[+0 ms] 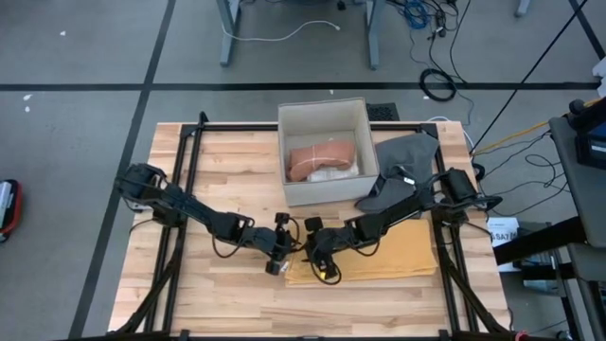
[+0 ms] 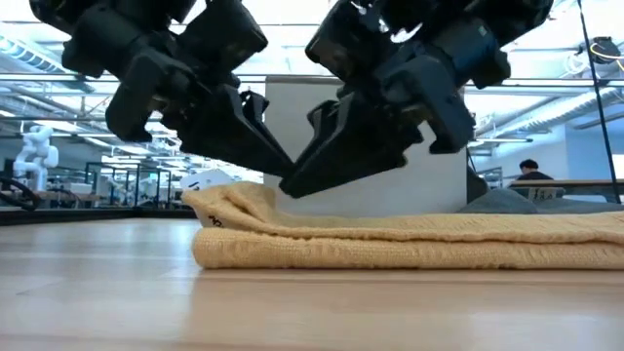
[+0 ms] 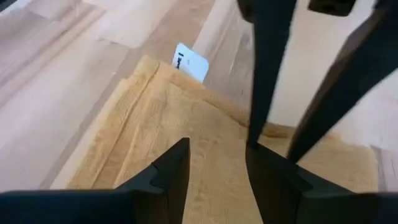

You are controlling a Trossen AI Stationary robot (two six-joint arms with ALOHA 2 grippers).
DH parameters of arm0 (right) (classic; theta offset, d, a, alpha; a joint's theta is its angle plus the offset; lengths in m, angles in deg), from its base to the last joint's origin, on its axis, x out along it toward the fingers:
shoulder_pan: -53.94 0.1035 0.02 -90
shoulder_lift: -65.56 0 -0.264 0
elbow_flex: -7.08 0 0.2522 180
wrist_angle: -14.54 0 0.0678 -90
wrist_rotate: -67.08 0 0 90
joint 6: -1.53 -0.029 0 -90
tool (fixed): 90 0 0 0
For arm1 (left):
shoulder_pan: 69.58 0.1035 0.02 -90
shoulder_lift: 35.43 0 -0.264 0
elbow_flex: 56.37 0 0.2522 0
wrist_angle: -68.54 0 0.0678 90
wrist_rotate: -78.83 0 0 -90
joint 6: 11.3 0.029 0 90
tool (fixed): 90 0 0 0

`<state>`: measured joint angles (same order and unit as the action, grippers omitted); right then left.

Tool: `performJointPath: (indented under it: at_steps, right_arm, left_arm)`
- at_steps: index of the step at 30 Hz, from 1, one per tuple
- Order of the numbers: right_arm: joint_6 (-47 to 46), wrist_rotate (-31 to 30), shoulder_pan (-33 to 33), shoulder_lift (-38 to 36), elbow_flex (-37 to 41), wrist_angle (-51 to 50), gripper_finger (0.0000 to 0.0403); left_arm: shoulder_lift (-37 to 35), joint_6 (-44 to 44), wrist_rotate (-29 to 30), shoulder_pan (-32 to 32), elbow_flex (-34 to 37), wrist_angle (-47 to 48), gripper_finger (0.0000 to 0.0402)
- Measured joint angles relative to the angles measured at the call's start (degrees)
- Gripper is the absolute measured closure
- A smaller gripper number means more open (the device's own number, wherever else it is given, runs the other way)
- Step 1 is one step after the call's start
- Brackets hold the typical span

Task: Fold towel
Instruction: Fold the orange towel

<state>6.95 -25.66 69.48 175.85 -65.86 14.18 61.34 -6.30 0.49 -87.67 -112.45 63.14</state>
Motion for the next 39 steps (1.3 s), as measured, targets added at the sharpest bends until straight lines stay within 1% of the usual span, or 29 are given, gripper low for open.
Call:
performJointPath:
  at_steps: [2, 9, 11, 15, 19, 21, 29, 36, 39]
  right_arm:
    - [-0.17, 0.05, 0.39, -0.55, 0.02, -1.56, 0.0259]
    - [-3.38, -0.15, 0.75, -1.98, -0.09, -13.44, 0.0259]
    - [-3.9, -0.17, 0.71, -2.19, -0.07, -15.19, 0.0259]
    - [-4.11, -0.15, 0.67, -2.22, -0.11, -18.44, 0.0259]
    - [-5.2, -0.2, 0.67, -2.24, -0.11, -19.06, 0.0259]
    - [-4.95, -0.2, 0.63, -2.24, -0.11, -18.94, 0.0259]
    - [-4.85, -0.2, 0.6, -2.24, -0.11, -18.2, 0.0259]
    - [-4.78, -0.2, 0.6, -2.24, -0.11, -17.92, 0.0259]
    - [-4.78, -0.2, 0.6, -2.24, -0.11, -17.94, 0.0259]
  left_arm:
    - [1.24, -0.02, 0.05, 0.38, 0.0, -1.29, 0.0314]
    - [5.86, 1.55, -2.24, 0.53, 0.0, -7.74, 0.0314]
    - [7.27, 1.47, -2.29, 0.94, -0.29, -6.86, 0.0314]
    - [8.19, -1.19, -2.24, 1.97, -0.86, -1.57, 0.0314]
    - [7.94, -4.21, -2.18, 1.98, -1.09, 2.44, 0.0314]
    - [7.9, -4.71, -1.96, 1.68, -1.09, 2.65, 0.0314]
    - [7.72, -4.03, -1.87, 1.44, -1.17, -0.23, 0.0314]
    - [4.01, -4.03, -2.26, -0.03, -1.92, -0.49, 0.0314]
    - [2.62, -3.5, -2.26, -0.86, -2.16, -2.25, 0.0314]
